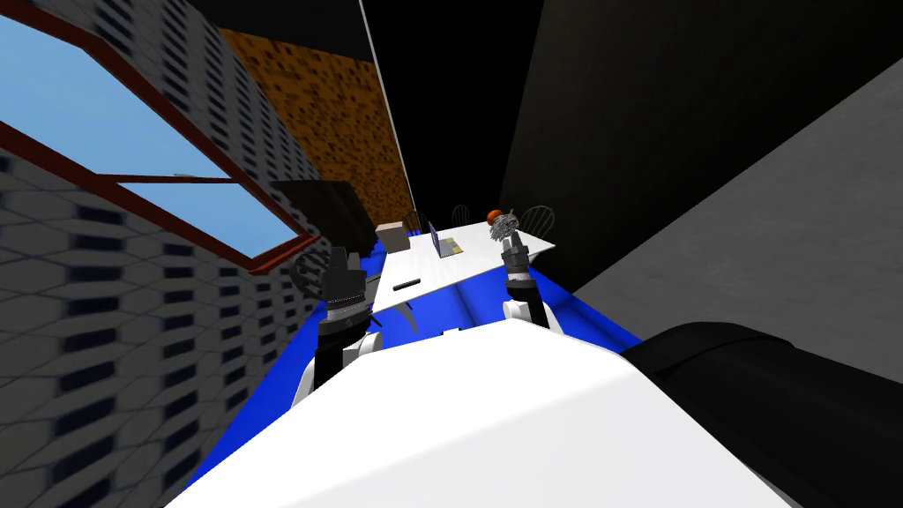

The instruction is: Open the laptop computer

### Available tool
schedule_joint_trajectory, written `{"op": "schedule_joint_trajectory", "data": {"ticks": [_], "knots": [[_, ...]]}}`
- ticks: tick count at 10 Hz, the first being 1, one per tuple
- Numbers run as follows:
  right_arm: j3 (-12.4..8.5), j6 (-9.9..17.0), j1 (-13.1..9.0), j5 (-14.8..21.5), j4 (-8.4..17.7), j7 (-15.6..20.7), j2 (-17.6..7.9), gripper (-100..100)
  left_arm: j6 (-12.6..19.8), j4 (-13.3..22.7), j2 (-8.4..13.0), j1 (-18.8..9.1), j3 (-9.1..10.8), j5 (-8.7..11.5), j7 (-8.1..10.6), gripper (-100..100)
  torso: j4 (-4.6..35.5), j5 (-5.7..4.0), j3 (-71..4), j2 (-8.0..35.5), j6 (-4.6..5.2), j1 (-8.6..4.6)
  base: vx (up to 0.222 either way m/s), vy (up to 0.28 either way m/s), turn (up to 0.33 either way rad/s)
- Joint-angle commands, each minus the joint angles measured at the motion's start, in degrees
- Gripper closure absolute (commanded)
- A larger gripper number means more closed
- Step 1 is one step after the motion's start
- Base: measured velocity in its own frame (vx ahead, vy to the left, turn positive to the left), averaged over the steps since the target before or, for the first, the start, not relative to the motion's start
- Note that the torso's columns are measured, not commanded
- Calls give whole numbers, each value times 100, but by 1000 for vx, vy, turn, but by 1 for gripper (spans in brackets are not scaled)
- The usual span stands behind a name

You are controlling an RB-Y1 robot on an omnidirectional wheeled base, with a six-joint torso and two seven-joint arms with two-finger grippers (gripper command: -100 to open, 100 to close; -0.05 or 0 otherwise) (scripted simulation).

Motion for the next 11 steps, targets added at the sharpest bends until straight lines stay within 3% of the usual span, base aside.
{"op": "schedule_joint_trajectory", "data": {"ticks": [1,3,7,11], "knots": [[-19,34,-15,46,55,37,-262,-100,0,0,0,0,0,0,0,0,423,0,-846,423,0,0,3,9,49],[-62,112,-49,151,180,122,-606,-100,1,3,0,1,0,0,0,0,668,2,-1352,670,-1,5,-1,27,88],[-209,370,-162,505,581,410,-1210,-100,1,3,-1,0,-1,0,0,0,690,1,-1385,687,0,4,0,54,130],[-417,727,-310,1005,1100,815,-1641,-100,1,3,-1,0,-1,0,0,0,692,1,-1383,692,0,3,2,72,196]]}}
